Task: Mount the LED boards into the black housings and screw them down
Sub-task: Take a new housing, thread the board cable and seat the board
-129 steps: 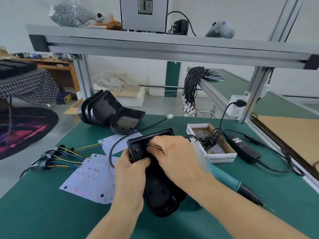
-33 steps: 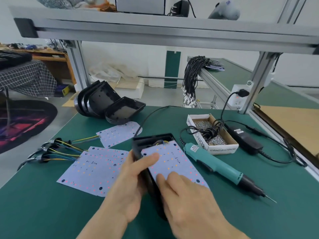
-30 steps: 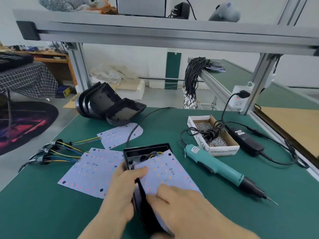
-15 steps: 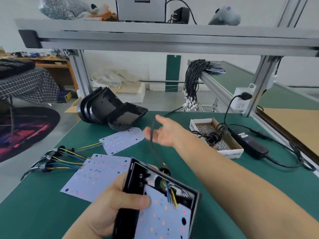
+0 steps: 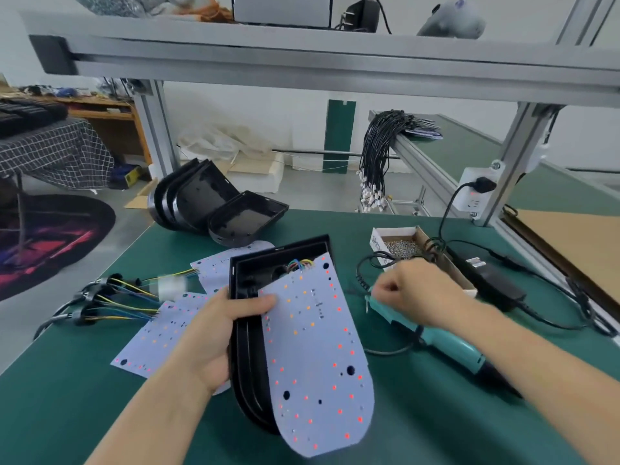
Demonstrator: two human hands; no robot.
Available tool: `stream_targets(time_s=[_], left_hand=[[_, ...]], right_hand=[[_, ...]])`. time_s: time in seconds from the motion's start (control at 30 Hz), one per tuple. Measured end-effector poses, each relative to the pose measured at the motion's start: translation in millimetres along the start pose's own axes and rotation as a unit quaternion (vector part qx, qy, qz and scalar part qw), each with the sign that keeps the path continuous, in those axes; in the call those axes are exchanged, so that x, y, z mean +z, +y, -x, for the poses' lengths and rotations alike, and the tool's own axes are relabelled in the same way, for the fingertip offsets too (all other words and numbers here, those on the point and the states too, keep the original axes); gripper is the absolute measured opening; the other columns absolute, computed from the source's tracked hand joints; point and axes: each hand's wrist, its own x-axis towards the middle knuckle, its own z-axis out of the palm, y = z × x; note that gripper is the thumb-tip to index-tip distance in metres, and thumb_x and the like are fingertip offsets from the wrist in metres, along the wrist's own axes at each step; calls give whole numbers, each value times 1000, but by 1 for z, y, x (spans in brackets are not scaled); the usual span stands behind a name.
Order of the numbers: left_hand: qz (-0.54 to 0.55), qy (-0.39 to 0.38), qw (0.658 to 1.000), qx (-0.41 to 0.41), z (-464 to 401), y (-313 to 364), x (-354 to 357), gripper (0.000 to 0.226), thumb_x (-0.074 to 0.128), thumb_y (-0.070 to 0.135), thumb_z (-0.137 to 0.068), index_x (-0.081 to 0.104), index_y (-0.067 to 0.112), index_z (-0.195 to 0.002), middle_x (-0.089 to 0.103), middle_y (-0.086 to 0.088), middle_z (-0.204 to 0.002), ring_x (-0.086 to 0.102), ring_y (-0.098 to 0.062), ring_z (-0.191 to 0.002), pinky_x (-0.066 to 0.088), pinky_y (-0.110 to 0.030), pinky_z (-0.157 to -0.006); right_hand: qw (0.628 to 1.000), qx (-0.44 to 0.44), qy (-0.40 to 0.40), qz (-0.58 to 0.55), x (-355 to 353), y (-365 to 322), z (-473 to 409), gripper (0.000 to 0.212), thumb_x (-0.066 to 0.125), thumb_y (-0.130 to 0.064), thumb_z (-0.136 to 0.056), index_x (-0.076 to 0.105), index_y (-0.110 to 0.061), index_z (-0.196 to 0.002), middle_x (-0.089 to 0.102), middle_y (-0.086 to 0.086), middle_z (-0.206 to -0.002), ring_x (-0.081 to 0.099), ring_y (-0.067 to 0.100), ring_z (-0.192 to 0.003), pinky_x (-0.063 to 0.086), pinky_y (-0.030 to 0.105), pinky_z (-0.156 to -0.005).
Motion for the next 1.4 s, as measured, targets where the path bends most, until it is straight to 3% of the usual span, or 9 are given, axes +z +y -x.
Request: stream_targets(time_s=[0.17,0.27,0.33,0.47,0.63,0.87,1.0,1.2,1.4], left_hand=[[-33,23,999,11,-15,-12,13,24,59,-10,-77,64,-2,-99,71,-17,-72,67,-27,-54,56,-34,-50],[-39,46,998,22,-22,-22,18,23,56,-13,-81,64,0,-96,72,-16,-73,68,-26,-56,58,-36,-52],[-39,61,997,32,-26,-25,19,23,56,-13,-81,64,4,-94,73,-12,-72,69,-24,-56,58,-34,-52],[-23,70,996,46,-29,-30,21,16,57,-5,-86,62,7,-96,73,-8,-71,68,-21,-56,57,-31,-53],[18,78,996,44,-27,-33,23,10,56,11,-94,62,15,-88,72,-2,-65,67,-16,-51,53,-26,-44],[-20,77,995,54,-25,-32,25,43,50,56,-90,70,20,-102,76,3,-95,73,-15,-85,55,-32,-72],[5,60,998,26,-22,-28,21,53,46,62,-88,77,19,-84,76,1,-90,73,-14,-77,56,-25,-50],[7,66,997,31,-20,-26,19,54,43,63,-89,72,18,-93,76,2,-88,73,-14,-76,56,-26,-49],[-60,99,985,126,-18,-29,22,54,36,62,-94,77,28,-88,75,11,-94,71,-6,-86,55,-26,-69]], right_hand=[[998,33,-40,19,19,10,23,32,47,-29,-95,49,-15,-67,52,10,-72,47,26,-72,41,34,-65],[999,37,18,25,8,3,27,28,45,-43,-96,67,-26,-101,57,3,-103,54,23,-102,41,28,-82],[991,46,76,-102,-1,-4,34,36,48,-53,-89,70,-25,-93,61,-3,-90,55,13,-87,38,25,-70],[927,63,-55,-365,-2,-21,51,21,76,-38,-76,70,-19,-81,66,-7,-63,50,2,-49,39,17,-44],[929,122,-18,-348,8,-23,52,36,83,-26,-72,59,-15,-97,63,-1,-87,55,10,-60,45,22,-45],[846,88,-35,-524,3,-24,48,6,71,-1,-81,66,1,-78,56,6,-55,47,8,-41,41,18,-40],[808,93,-19,-581,4,-27,48,11,69,2,-81,66,-3,-72,54,3,-49,43,7,-38,38,17,-38],[744,82,-27,-662,7,-29,47,18,67,1,-80,68,-10,-67,53,1,-49,39,7,-38,35,16,-39],[850,25,72,-521,17,-40,46,18,67,2,-85,64,-13,-74,61,-5,-53,45,8,-40,40,21,-42]])
